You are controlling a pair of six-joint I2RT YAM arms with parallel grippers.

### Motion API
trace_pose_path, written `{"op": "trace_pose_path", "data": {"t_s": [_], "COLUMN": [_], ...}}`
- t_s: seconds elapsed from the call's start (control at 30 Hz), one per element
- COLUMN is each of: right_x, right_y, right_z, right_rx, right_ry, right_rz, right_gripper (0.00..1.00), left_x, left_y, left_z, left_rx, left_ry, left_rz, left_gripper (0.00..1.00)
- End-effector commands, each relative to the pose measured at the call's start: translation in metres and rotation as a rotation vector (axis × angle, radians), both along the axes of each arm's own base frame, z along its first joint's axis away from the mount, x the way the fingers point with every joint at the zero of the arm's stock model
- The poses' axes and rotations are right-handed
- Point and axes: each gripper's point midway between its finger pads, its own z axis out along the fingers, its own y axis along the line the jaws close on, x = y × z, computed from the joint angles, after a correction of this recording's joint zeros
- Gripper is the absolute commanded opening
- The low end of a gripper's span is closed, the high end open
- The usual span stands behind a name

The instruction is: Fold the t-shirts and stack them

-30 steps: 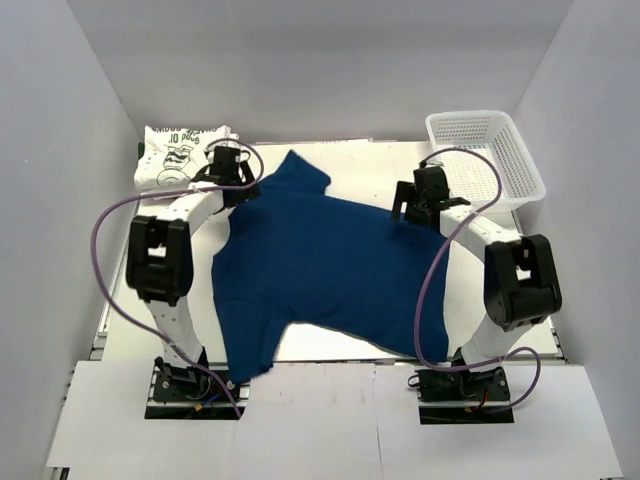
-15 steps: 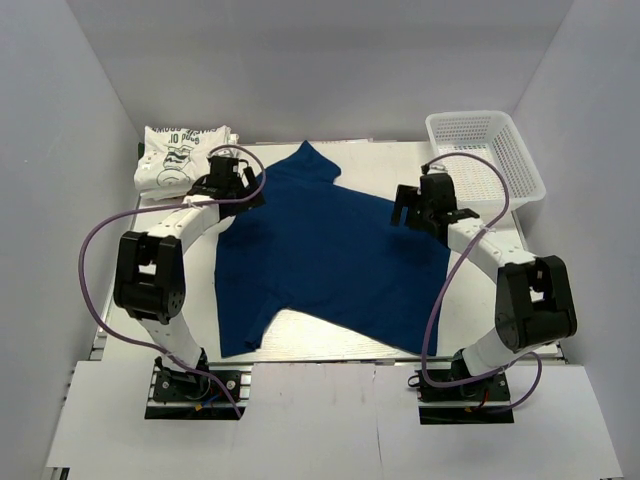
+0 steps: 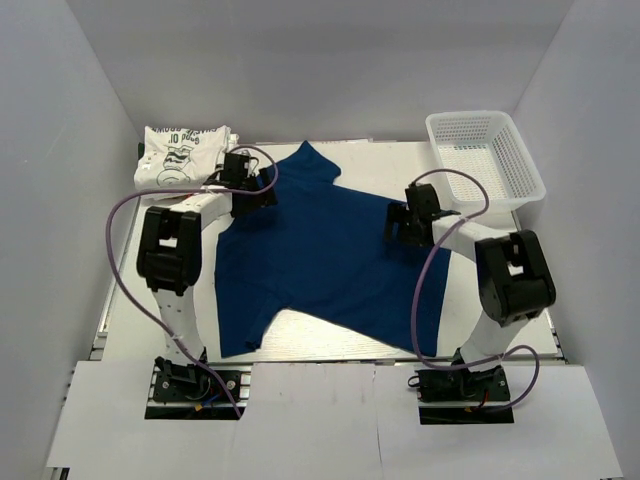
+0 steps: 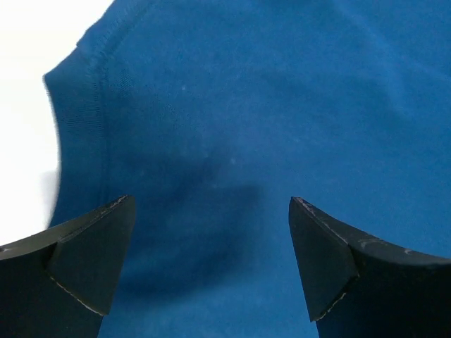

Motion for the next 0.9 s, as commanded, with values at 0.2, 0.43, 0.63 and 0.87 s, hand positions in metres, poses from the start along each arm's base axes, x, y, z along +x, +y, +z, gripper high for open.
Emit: {"op": "trace_pose_path", "data": {"t_s": [0.2, 0.43, 0.63, 0.87], "right_x": [0.060, 0.122, 0.187, 0.186], "right_y": [0.006, 0.003, 0.018, 0.026], "right_z": [-0.022, -0.026, 0.001, 0.062], "right_rx": [-0.066, -0.154, -0.117, -0.115], "right_ry": [0.055, 0.039, -0.070, -0.160], "right_rz": [-0.035, -0.039, 0.023, 0.095], "right_gripper": [0.90, 0.90, 0.90, 0.90], "left_x": [0.016, 0.019, 0.058, 0.084], "left_y": [0.013, 0.044, 0.028, 0.005], "left_z": [-0.030, -0.034, -0.006, 0.027], "left_rx": [0.000, 0.078, 0.006, 0.029], "left_ry": [0.055, 0.087, -0.025, -0.025], "left_rz": [0.120, 0.304, 0.263, 0.187], "left_gripper": [1.00, 1.00, 1.00, 1.00]}}
